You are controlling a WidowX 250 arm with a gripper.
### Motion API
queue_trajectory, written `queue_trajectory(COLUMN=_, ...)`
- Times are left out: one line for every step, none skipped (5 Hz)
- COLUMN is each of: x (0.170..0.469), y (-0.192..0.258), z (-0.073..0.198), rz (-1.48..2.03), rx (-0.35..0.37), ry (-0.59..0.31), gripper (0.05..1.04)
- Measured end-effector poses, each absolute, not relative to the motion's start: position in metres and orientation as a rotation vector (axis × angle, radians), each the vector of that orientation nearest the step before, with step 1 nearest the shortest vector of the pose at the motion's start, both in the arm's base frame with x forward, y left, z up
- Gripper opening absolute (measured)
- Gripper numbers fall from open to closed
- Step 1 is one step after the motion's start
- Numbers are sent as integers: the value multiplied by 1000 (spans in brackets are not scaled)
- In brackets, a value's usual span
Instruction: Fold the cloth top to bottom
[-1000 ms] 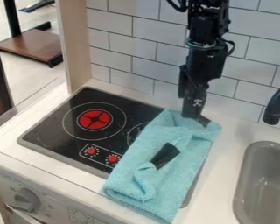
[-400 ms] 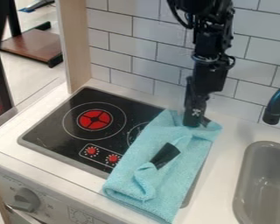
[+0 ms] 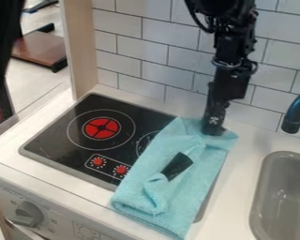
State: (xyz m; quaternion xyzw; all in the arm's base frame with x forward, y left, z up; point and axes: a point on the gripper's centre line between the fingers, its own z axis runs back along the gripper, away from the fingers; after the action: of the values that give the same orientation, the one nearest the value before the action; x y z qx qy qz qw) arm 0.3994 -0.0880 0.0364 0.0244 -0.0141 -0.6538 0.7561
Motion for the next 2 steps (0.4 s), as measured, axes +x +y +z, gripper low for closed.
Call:
queue_trajectory(x=403, y=-94, z=28, rz=-1466, rx=25, ry=-27, gripper=971)
queue_trajectory(x=405, y=-94, z=23, rz=-1473, rx=16, ry=-13, gripper=855)
